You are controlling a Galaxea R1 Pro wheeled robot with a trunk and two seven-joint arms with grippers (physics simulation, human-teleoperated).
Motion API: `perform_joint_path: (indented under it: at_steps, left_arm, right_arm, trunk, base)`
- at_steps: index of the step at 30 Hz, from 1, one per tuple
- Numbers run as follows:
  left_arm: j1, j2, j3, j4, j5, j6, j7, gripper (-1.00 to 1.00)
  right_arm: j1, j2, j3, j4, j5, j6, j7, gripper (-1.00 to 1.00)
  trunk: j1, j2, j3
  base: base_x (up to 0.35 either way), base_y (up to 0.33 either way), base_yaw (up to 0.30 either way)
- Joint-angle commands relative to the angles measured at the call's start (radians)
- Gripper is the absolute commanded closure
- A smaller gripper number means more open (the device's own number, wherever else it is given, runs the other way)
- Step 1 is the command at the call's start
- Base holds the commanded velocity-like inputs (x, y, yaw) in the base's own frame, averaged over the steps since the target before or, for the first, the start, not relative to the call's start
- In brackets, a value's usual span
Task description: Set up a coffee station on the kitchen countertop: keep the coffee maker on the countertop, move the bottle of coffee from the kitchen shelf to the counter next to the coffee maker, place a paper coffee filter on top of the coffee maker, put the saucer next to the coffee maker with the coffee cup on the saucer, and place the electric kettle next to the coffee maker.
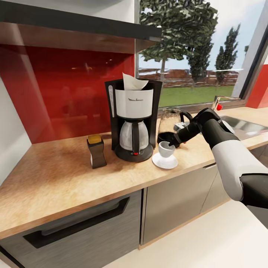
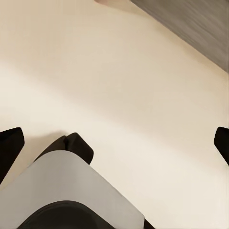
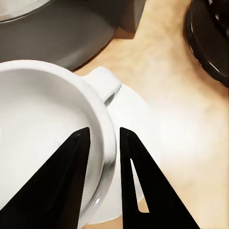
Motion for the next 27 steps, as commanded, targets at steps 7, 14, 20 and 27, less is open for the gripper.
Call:
perform_joint_path:
  at_steps: [7,14,20,27]
  left_arm:
    - [0.000,0.000,0.003,-0.001,0.005,0.000,-0.005,-1.00]
    - [0.000,0.000,0.003,-0.001,0.005,0.001,-0.005,-1.00]
    - [0.000,0.000,0.003,-0.001,0.005,0.002,-0.005,-1.00]
    - [0.000,0.000,0.003,-0.001,0.005,0.002,-0.005,-1.00]
  right_arm:
    - [-0.001,-0.001,0.003,-0.001,0.008,0.009,0.011,1.00]
    - [-0.001,-0.001,0.003,-0.001,0.008,0.009,0.011,1.00]
    - [-0.001,-0.001,0.003,-0.001,0.008,0.009,0.011,1.00]
    - [-0.001,-0.001,0.003,-0.001,0.008,0.009,0.011,1.00]
  trunk:
    - [0.000,0.000,-0.001]
    - [0.012,-0.021,-0.010]
    - [0.027,-0.049,-0.023]
    - [0.035,-0.063,-0.029]
  base:
    - [0.012,0.000,0.000]
    - [0.000,0.000,0.000]
    - [0.000,0.000,0.000]
    - [0.000,0.000,0.000]
